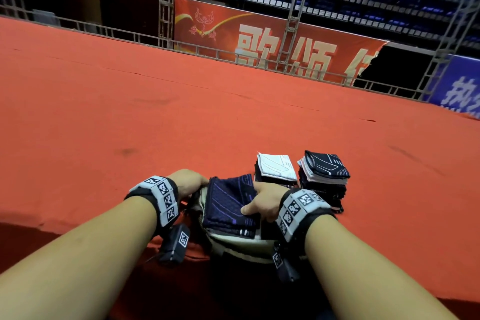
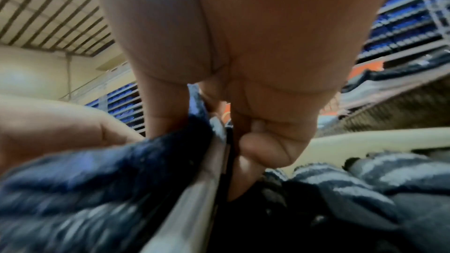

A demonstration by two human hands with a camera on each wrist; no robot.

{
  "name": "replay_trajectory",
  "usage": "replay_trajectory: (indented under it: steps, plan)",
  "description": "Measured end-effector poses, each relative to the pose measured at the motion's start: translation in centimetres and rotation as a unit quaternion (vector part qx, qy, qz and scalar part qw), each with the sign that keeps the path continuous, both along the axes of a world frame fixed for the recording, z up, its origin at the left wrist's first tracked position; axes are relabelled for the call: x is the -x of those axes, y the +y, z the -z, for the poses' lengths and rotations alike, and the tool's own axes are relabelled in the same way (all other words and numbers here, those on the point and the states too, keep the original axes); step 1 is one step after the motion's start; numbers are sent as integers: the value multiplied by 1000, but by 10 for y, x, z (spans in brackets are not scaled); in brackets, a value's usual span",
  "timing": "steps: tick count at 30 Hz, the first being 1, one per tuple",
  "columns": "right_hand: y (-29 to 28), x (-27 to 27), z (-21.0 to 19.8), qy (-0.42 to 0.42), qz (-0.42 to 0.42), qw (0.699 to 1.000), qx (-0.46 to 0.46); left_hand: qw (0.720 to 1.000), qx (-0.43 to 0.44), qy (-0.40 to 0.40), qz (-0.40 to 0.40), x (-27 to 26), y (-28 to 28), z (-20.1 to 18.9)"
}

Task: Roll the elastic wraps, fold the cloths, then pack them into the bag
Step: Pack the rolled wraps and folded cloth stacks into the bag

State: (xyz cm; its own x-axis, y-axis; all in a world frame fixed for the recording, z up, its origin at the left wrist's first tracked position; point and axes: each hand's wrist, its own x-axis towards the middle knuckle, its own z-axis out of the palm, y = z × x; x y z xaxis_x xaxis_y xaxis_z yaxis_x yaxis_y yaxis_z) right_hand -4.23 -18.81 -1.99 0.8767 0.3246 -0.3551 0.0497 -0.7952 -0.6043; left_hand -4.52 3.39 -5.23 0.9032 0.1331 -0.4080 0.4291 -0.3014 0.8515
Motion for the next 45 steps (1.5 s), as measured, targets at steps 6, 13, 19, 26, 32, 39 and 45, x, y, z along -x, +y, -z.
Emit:
replay_trajectory:
  steps: [6,13,19,26,32,39,45]
  plan:
    - [7,-3,11,-48,6,996,72,996,-67,-57,5,-9,0,-4]
    - [27,19,5,-370,-125,894,219,995,-74,-48,47,-10,7,-3]
    - [28,27,15,-399,-189,856,270,978,-173,-86,73,-7,10,-6]
    - [34,32,18,-471,-207,799,311,941,-293,-132,107,-3,2,-14]
    - [29,19,33,-344,-224,871,269,938,-294,-147,109,-5,0,-17]
    - [37,5,34,-293,-230,872,317,971,-175,-155,57,-12,19,-19]
    - [37,3,47,-309,-236,869,305,954,-244,-162,63,-7,17,-29]
